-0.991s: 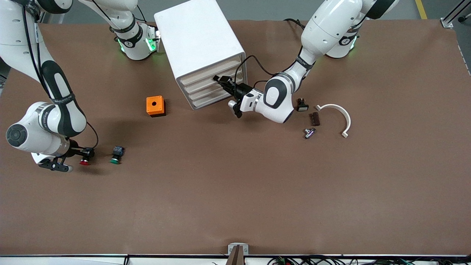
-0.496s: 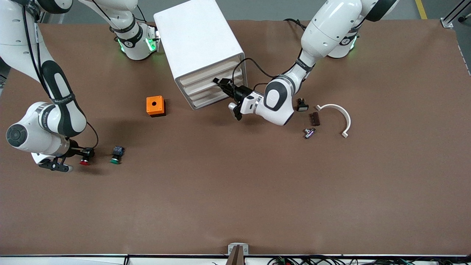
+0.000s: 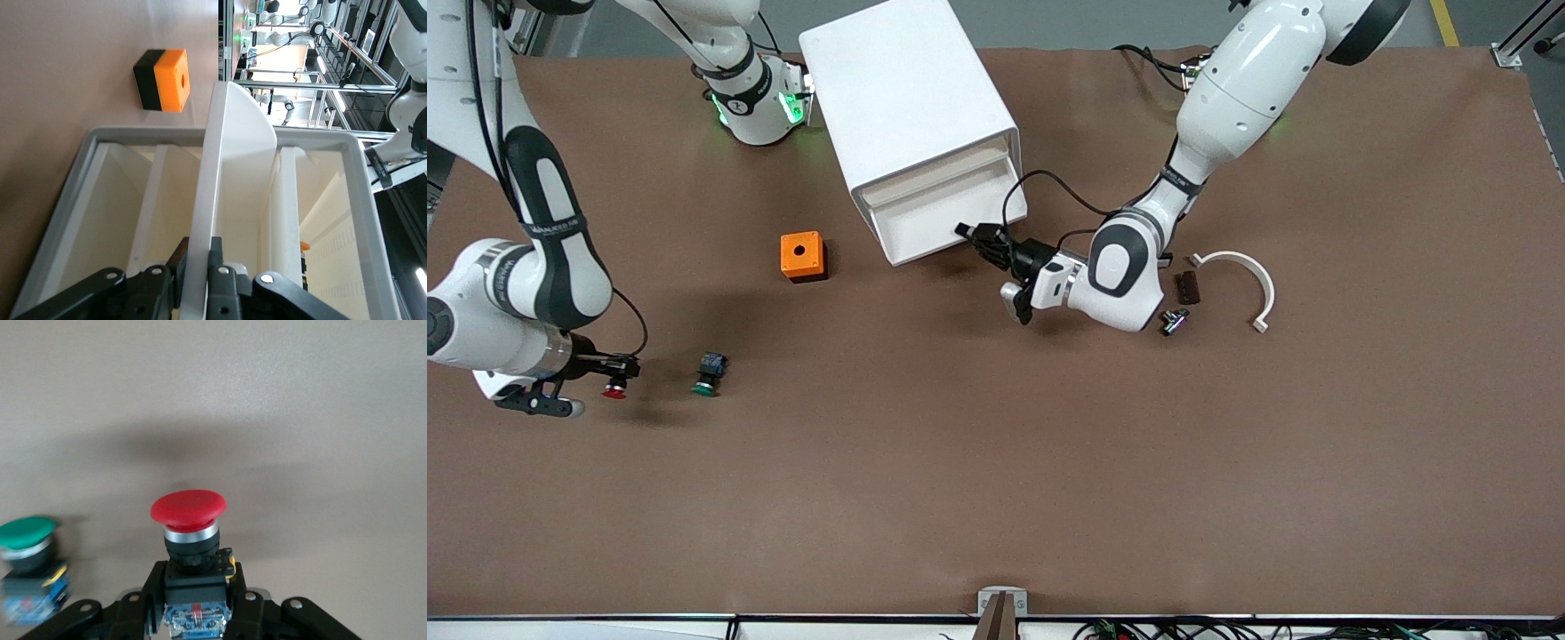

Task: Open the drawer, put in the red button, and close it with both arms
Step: 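Pull the drawer open with the left gripper while the right gripper lifts the button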

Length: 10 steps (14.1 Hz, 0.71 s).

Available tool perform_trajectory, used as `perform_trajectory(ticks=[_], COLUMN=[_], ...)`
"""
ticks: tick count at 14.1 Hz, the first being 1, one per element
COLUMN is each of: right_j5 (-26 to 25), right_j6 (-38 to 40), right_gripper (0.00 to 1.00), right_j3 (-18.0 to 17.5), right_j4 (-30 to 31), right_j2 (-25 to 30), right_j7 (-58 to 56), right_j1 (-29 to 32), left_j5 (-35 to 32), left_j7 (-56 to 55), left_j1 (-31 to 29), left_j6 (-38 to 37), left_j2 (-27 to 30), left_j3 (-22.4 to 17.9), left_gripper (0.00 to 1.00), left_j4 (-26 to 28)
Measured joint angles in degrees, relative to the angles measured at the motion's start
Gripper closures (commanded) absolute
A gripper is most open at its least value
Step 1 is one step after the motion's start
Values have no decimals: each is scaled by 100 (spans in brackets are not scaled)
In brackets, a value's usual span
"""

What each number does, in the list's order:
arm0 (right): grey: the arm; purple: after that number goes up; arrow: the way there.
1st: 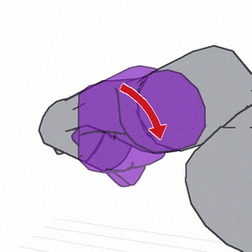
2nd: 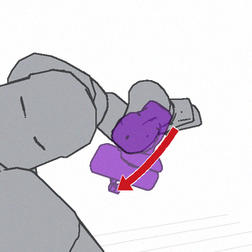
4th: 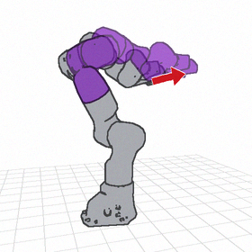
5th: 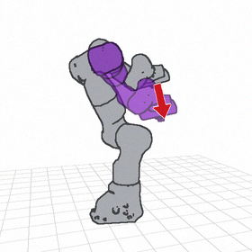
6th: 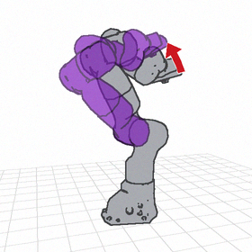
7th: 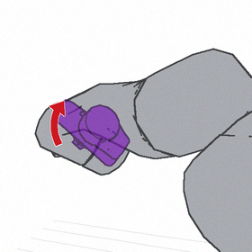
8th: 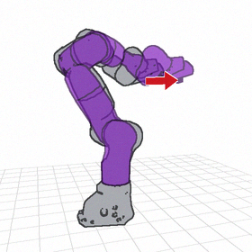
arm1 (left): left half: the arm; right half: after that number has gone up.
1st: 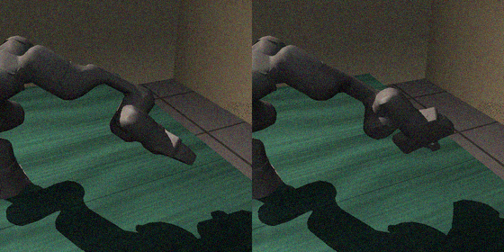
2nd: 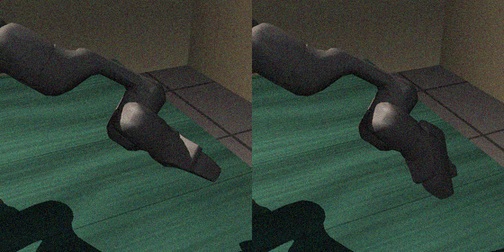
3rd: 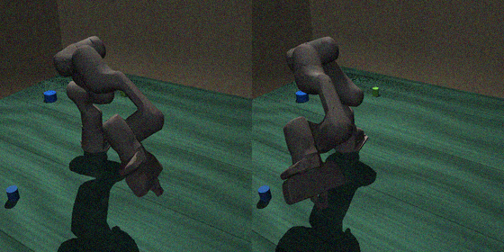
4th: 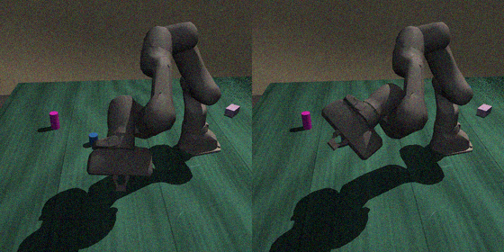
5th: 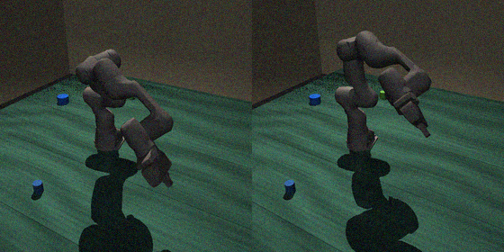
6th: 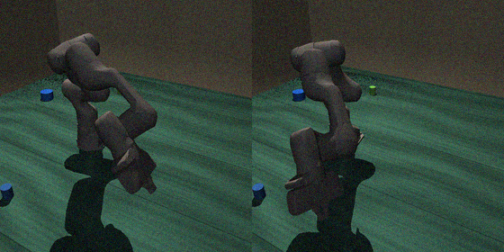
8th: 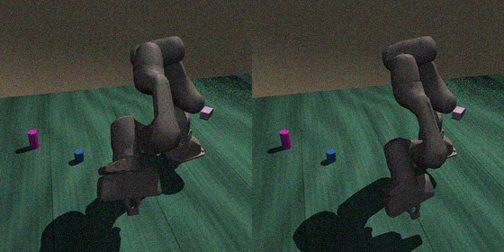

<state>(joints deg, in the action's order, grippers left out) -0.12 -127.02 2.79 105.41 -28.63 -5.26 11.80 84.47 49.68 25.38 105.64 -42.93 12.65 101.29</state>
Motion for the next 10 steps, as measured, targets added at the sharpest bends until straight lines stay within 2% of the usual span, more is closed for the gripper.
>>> perform_trajectory(ticks=[3, 10], right_j5=[0, 0], right_j6=[852, 2411], right_gripper=[70, 69], right_j3=[-19, -58], right_j4=[-248, -373], right_j2=[435, 1484], right_j7=[104, 1992], right_j1=[-123, -1100], left_j5=[-147, -328], left_j7=[-30, -83], left_j1=[-231, -650], left_j6=[-79, -235], left_j2=[-193, -531], left_j3=[3, 0], left_gripper=[100, 100], left_j4=[-302, -835])
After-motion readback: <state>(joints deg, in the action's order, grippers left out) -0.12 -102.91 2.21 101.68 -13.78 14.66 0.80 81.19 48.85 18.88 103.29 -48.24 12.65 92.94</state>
